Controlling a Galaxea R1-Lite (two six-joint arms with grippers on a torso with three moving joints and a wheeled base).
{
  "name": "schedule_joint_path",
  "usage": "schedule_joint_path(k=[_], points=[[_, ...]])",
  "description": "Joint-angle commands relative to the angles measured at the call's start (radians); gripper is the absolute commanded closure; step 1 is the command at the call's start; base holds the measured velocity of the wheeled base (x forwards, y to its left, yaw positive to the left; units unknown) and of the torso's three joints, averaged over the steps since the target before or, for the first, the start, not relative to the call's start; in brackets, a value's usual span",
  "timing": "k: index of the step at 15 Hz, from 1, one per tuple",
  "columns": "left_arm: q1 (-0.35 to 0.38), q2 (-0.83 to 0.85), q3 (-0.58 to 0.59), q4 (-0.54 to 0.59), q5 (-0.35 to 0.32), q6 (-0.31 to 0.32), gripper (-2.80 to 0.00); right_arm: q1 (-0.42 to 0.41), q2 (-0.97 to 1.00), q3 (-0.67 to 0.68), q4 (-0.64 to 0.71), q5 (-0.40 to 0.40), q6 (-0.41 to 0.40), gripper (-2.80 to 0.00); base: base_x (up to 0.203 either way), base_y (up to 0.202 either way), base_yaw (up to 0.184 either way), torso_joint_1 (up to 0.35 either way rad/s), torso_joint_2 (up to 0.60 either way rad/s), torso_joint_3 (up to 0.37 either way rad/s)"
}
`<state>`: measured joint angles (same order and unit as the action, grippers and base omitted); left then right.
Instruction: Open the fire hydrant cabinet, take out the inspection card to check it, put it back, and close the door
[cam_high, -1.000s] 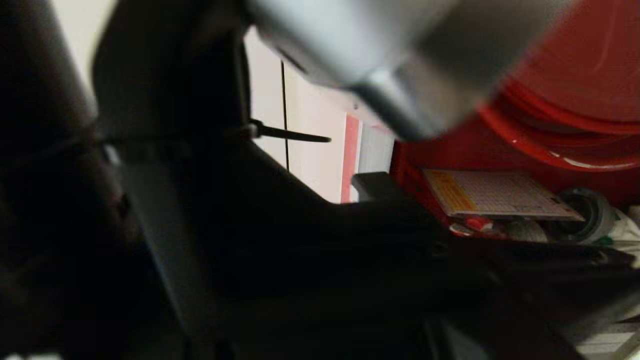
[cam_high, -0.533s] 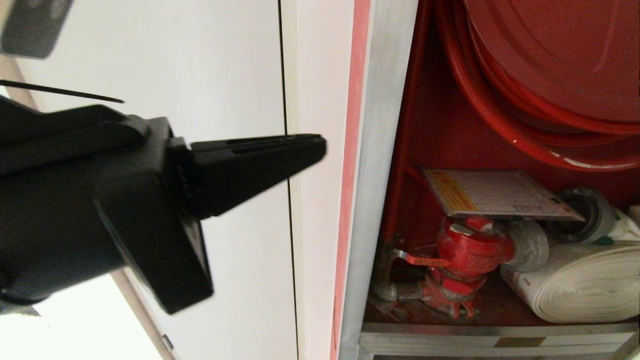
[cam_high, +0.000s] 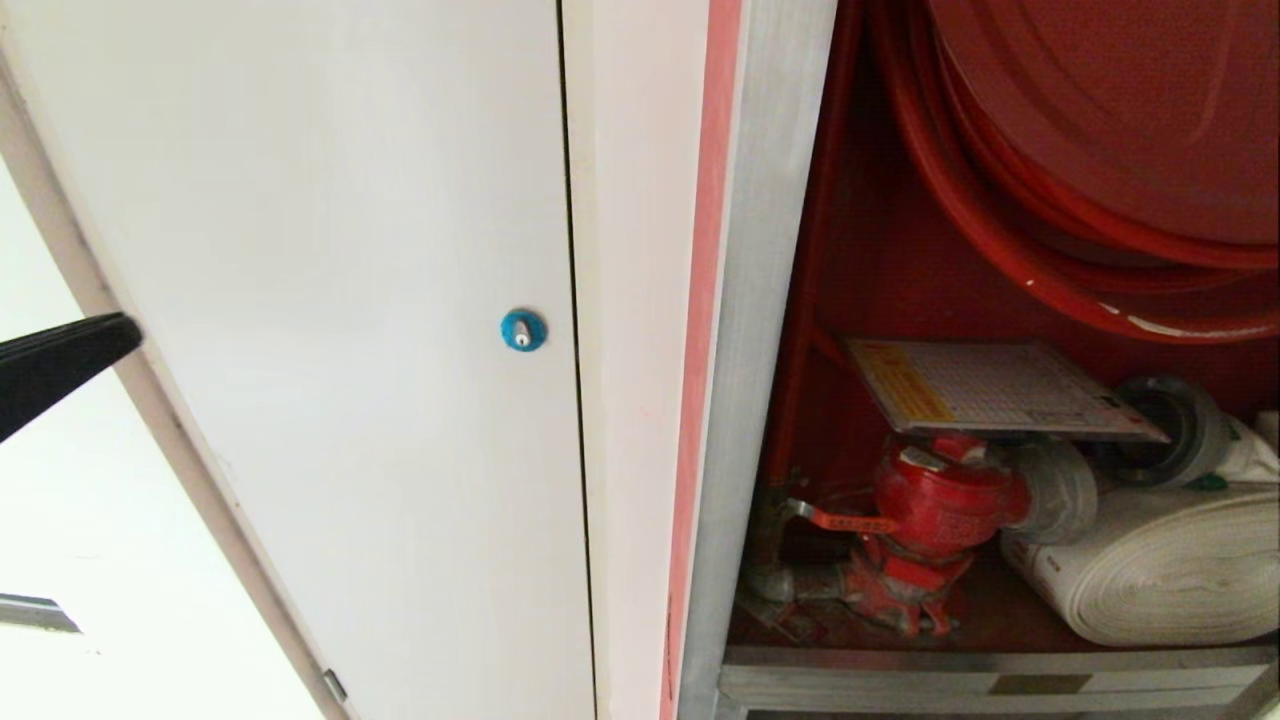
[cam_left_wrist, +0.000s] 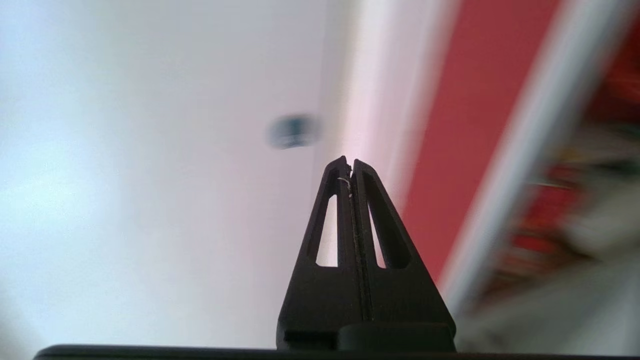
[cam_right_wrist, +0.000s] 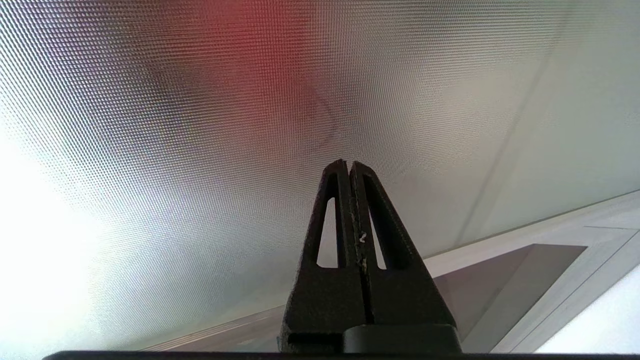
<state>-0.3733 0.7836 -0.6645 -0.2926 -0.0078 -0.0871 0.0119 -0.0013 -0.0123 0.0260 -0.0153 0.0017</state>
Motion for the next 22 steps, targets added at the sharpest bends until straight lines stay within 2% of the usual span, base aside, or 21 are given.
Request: schedule_joint_path(k=[1,3,5,7,8,10,11,14,22], points=[[0.137,-0.197,0.085,0.007,0.005,0.012,0.00,-0.001,0.001,0.000,0.000,0.000,0.000,0.00,0.000,0.000,0.000,0.000,0.00,0.000],[0.247,-0.360,0.168,0.051,0.009,0.047,0.00,0.000,0.001,0.000,0.000,0.000,0.001,0.00,0.000,0.000,0.000,0.000,0.00,0.000],[0.315,-0.518,0.225,0.157,0.008,0.083,0.00,0.000,0.001,0.000,0.000,0.000,0.000,0.00,0.000,0.000,0.000,0.000,0.00,0.000],[0.344,-0.657,0.328,0.265,0.007,0.105,0.00,0.000,0.001,0.000,-0.001,0.000,0.003,0.00,0.000,0.000,0.000,0.000,0.00,0.000],[0.350,-0.714,0.429,0.287,0.006,0.114,0.00,0.000,0.001,0.000,-0.001,0.000,0.002,0.00,0.000,0.000,0.000,0.000,0.00,0.000],[0.357,-0.757,0.620,0.278,0.006,0.118,0.00,0.000,0.001,0.000,0.000,-0.002,0.002,0.00,0.000,0.000,0.000,0.000,0.00,0.000],[0.359,-0.769,0.665,0.288,0.005,0.120,0.00,0.000,0.001,0.000,0.000,-0.002,0.003,0.00,0.000,0.000,0.000,0.000,0.00,0.000],[0.363,-0.784,0.664,0.291,-0.004,0.181,0.00,0.000,0.001,0.000,0.000,0.000,0.000,0.00,0.000,0.000,0.000,0.000,0.00,0.000],[0.363,-0.784,0.664,0.290,-0.003,0.147,0.00,0.000,0.001,0.000,-0.001,0.002,-0.003,0.00,0.000,0.000,0.000,0.000,0.00,0.000]])
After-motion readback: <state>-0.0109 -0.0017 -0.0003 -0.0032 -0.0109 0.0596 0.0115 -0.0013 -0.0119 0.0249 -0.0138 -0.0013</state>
